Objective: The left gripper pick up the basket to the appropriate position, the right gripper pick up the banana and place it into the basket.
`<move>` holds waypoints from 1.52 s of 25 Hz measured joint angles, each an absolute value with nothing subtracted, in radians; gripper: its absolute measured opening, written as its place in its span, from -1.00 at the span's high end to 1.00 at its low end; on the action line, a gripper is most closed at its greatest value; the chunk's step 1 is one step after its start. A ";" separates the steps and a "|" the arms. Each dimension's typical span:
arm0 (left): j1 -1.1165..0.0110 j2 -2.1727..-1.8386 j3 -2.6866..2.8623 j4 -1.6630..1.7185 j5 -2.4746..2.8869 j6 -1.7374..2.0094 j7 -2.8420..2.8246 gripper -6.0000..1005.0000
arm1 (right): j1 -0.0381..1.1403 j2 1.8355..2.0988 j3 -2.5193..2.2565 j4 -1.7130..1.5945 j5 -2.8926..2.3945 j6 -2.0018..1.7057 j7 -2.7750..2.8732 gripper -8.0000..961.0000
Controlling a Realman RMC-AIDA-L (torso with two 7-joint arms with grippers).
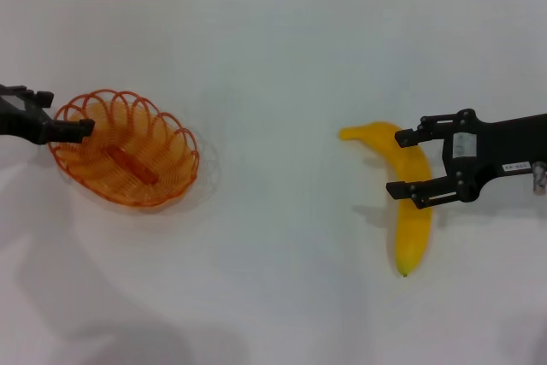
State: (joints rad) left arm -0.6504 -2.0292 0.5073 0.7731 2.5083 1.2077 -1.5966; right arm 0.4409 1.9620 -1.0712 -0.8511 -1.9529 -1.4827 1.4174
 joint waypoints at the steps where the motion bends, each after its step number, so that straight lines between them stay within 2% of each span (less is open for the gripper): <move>1: -0.650 -2.029 0.507 0.771 2.506 1.203 -1.594 -0.68 | 0.441 1.962 -1.071 -0.851 -1.953 -1.483 1.417 -0.71; 8: -0.650 -2.030 0.504 0.757 2.483 1.196 -1.566 -0.65 | 0.441 1.962 -1.071 -0.849 -1.955 -1.483 1.417 -0.71; 13: -0.651 -2.031 0.506 0.741 2.470 1.180 -1.547 -0.23 | 0.447 1.962 -1.071 -0.844 -1.956 -1.483 1.417 -0.71; 24: -0.659 -2.031 0.510 0.713 2.480 1.170 -1.543 0.25 | 0.448 1.964 -1.069 -0.844 -1.957 -1.483 1.417 -0.71; 29: -0.657 -2.031 0.510 0.716 2.471 1.170 -1.540 0.67 | 0.448 1.965 -1.069 -0.844 -1.954 -1.482 1.417 -0.71; 38: -0.630 -2.030 0.504 0.720 2.308 1.165 -1.492 0.77 | 0.446 1.969 -1.031 -0.844 -1.956 -1.482 1.412 -0.71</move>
State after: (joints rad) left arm -0.6300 -2.0297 0.5039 0.7203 2.3079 1.1651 -1.4924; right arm 0.4464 1.9691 -1.0313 -0.8436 -1.9564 -1.4815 1.4119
